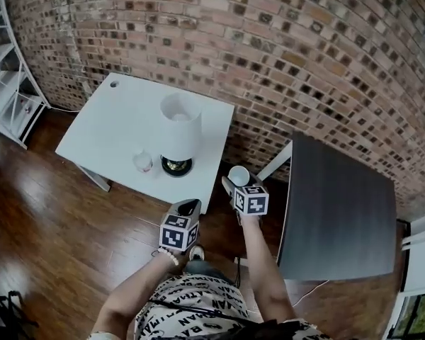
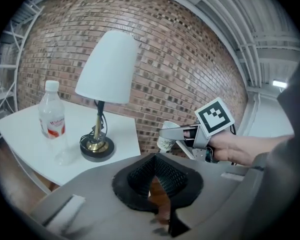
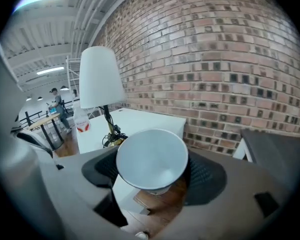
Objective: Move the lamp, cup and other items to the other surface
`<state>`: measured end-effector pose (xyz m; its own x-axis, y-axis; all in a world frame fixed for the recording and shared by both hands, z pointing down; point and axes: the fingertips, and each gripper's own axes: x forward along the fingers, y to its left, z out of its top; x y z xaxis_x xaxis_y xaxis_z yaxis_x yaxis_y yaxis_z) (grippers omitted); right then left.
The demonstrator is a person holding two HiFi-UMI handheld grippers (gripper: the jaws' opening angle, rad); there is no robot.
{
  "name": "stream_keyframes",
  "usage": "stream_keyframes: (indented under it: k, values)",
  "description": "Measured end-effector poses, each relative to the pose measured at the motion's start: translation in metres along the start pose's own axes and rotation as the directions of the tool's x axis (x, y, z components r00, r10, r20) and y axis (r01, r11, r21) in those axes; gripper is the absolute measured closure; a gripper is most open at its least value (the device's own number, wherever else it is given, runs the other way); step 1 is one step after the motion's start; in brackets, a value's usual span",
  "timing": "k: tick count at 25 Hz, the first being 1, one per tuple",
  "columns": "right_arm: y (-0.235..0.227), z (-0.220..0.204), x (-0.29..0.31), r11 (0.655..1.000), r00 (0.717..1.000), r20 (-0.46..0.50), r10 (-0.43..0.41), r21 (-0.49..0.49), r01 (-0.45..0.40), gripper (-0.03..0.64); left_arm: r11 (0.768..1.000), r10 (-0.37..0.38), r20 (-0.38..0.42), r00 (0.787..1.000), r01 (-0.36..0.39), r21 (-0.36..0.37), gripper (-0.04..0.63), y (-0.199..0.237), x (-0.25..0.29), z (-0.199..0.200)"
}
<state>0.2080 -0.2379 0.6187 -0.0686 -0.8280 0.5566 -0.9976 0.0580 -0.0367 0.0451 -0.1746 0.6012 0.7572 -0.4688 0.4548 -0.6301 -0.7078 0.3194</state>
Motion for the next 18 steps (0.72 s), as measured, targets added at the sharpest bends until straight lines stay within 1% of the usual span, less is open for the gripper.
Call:
stream_keyframes:
  k: [3,8,13,18]
  values:
    - [0.009,0.014,0.036,0.995,0.996,-0.014,0.083,-0.052,-0.083,0.236,0.999,0.041,0.014,0.999,-0.041,-0.011,0.595,0.011,0.014,0.007]
    - [0.021,0.03,0.093,0.976,0.983,-0.054,0.178,-0.121,-0.183,0.236,0.992,0.122,0.021,0.992,-0.122,-0.033,0.595,0.033,0.029,0.014]
    - [0.024,0.024,0.138,0.96,0.969,-0.107,0.222,-0.149,-0.237,0.236,0.982,0.184,0.018,0.983,-0.183,-0.052,0.595,0.054,0.038,0.009]
    - [0.036,0.021,0.169,0.949,0.959,-0.113,0.261,-0.153,-0.277,0.235,0.967,0.24,0.009,0.971,-0.238,-0.089,0.594,0.078,0.041,0.002]
